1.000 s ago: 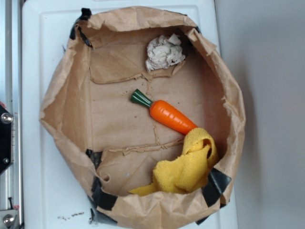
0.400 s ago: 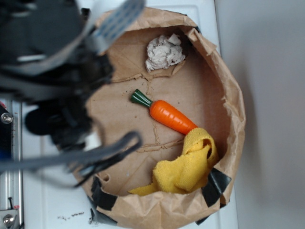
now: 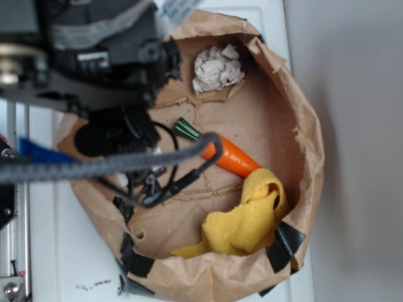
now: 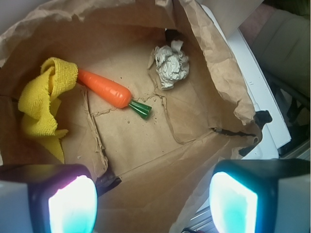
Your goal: Grab the white paper.
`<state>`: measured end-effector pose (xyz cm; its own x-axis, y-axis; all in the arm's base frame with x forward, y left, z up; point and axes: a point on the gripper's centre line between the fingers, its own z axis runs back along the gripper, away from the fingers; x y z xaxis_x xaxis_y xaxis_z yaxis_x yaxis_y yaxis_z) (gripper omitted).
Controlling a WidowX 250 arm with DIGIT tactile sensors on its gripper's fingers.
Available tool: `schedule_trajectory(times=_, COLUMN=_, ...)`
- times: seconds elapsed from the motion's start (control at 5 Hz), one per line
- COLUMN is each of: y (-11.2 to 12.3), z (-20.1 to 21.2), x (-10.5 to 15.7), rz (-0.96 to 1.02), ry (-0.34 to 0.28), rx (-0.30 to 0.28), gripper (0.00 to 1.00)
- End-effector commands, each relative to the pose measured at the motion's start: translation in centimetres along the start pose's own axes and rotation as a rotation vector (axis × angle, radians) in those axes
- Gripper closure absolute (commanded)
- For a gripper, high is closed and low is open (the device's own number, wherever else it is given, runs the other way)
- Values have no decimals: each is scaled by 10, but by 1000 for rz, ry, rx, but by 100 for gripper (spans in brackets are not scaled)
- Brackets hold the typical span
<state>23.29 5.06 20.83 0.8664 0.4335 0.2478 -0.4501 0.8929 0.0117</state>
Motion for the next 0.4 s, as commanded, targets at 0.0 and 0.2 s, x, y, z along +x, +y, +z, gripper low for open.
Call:
schedule_trajectory(times=0.0, y=8, z=19, x=10, rz=26, ry=-65, rx=-13, gripper=0)
schedule_trajectory(times=0.2, y=-1, z=0, x=34, rz=100, ry=-214, rx=52, gripper=0)
